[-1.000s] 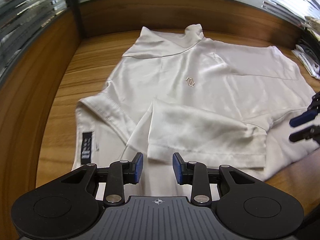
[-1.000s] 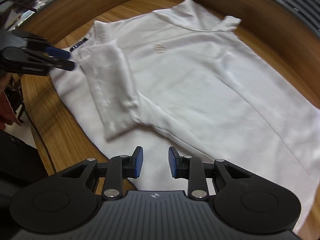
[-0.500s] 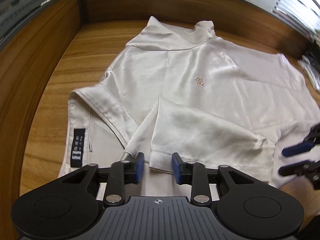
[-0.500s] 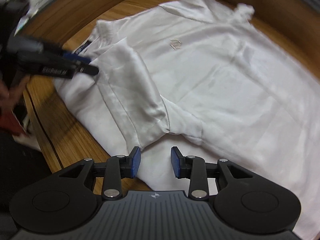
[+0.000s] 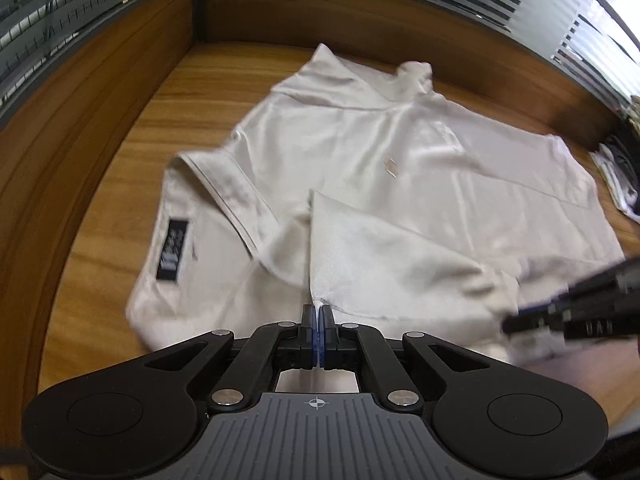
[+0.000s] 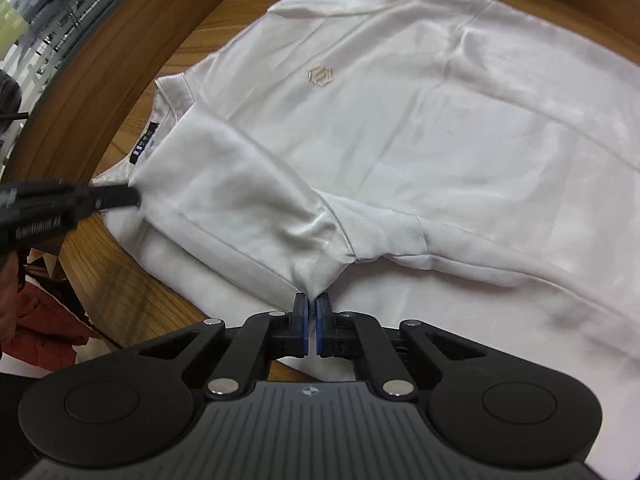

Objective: Fold clothes

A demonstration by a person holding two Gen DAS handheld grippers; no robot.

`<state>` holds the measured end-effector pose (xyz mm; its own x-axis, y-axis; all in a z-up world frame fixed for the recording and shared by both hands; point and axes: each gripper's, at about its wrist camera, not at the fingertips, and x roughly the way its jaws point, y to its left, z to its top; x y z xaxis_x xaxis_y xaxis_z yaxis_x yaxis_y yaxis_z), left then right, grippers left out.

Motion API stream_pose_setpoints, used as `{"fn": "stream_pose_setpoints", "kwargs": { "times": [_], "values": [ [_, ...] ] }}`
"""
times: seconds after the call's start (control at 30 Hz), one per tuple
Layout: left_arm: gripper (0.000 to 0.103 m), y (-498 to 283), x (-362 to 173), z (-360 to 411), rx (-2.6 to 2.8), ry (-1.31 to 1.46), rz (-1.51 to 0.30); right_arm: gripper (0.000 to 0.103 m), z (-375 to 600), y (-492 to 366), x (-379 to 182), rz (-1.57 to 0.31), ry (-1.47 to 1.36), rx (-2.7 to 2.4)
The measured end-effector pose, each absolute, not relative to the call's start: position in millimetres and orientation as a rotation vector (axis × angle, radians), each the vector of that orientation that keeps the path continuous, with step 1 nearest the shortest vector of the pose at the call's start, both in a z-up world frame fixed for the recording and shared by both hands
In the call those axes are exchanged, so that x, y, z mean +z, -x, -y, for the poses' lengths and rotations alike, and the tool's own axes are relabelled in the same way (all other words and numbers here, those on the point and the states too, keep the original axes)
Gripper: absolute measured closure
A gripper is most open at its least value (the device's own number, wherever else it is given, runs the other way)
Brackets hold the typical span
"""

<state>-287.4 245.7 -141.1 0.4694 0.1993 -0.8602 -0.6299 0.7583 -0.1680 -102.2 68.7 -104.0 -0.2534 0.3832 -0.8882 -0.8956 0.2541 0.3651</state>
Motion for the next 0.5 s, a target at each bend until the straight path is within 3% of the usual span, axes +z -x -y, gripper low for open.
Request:
{"fn": "stream_pose_setpoints", "kwargs": {
  "times": [0.3,0.4,0.5],
  "values": [
    [0.098,305.1,-158.5,-216.6,0.553,0.542,-0.995,0.099,-67.0,107.8,-96.4,-1.283,0.679,1.358],
    [0.082,308.2,-153.4,-216.8,0.586,0.505,-0.976,0.090,-63.3,109.3,-96.0,-1.249,0.729,1.358],
    [0.080,313.5,-140.1,-222.3,0.616,0.496,-0.948,0.078,-54.2,95.5,-83.9,-1.208,0.737,1.347]
  ]
}}
